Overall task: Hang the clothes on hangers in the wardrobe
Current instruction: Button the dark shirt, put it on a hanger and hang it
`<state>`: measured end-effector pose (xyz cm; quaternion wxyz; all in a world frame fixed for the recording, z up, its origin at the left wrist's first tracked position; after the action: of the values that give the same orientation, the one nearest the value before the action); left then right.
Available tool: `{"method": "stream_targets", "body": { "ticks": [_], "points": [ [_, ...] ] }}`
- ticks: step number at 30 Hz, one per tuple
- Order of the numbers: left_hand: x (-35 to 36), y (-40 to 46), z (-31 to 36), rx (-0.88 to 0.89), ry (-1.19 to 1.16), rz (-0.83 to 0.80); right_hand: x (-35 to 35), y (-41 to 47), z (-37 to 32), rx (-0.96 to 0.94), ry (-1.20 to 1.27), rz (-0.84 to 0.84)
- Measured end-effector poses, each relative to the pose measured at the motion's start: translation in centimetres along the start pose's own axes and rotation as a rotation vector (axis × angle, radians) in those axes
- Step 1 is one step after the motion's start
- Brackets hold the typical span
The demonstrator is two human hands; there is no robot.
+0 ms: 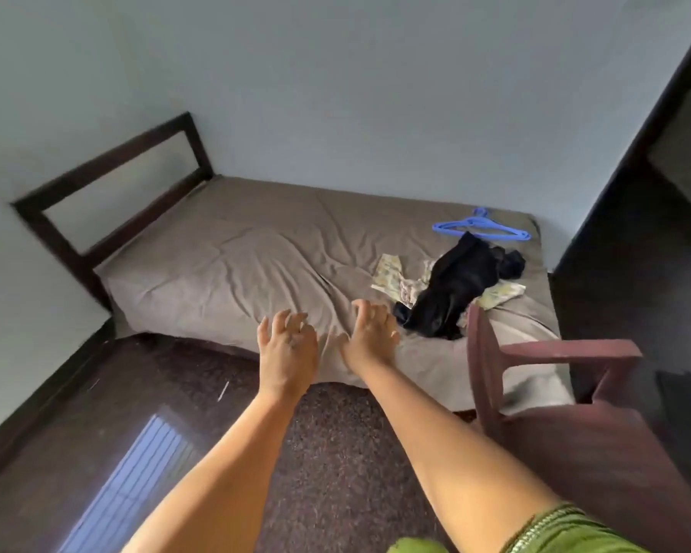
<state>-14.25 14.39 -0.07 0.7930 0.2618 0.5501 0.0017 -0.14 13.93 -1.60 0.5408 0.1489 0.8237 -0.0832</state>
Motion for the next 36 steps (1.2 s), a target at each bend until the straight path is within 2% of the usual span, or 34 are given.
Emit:
{"method": "stream_targets", "body": {
  "ticks": [4, 10, 13, 16, 22, 29, 32, 36],
  "points": [
    [5.7, 5.8, -1.4, -0.021, -0.106, -0.088, 2.7, 5.5, 2.4, 0.13, -0.039, -0.02],
    [15.5, 15.5, -1.6, 0.02, -0.119, -0.468, 7.9, 16.5, 7.2, 0.24, -0.077, -0.104],
    [20.4, 19.9, -1.2, 0.073, -0.105, -0.594, 10.5, 21.5, 10.2, 0.194, -0.231, -0.242],
    [25.2, 23.3, -0.8, 0.156, -0.04, -0.732, 13.1, 25.9, 13.4, 0.055, -0.448, -0.439],
    [34.4, 29.2, -0.6, 0.277, -0.077, -0.807, 18.5, 32.5, 18.4, -0.131, -0.706, -0.749],
    [41.4, 32.2, -0.7, 0.327, -0.151, -0.871, 22.8, 37.0, 22.7, -0.014, -0.802, -0.913],
    [42.1, 33.0, -1.4, 0.32, -0.127, -0.939, 21.1, 39.4, 22.3, 0.062, -0.77, -0.81],
    [40.2, 35.6, -0.1, 0.229, -0.168, -0.989, 13.8, 43.9, 20.0, 0.209, -0.683, -0.596]
  ]
}}
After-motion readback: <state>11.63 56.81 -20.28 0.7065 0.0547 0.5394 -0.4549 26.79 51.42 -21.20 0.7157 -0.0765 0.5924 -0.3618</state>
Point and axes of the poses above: each hand's wrist, its own y-axis towards the middle knuckle, its own x-axis out of the palm, z = x × y, the point moved 2 cm from there along y, towards the middle knuckle, and after that the axes turned 8 degrees about -y, right-handed, at the moved point
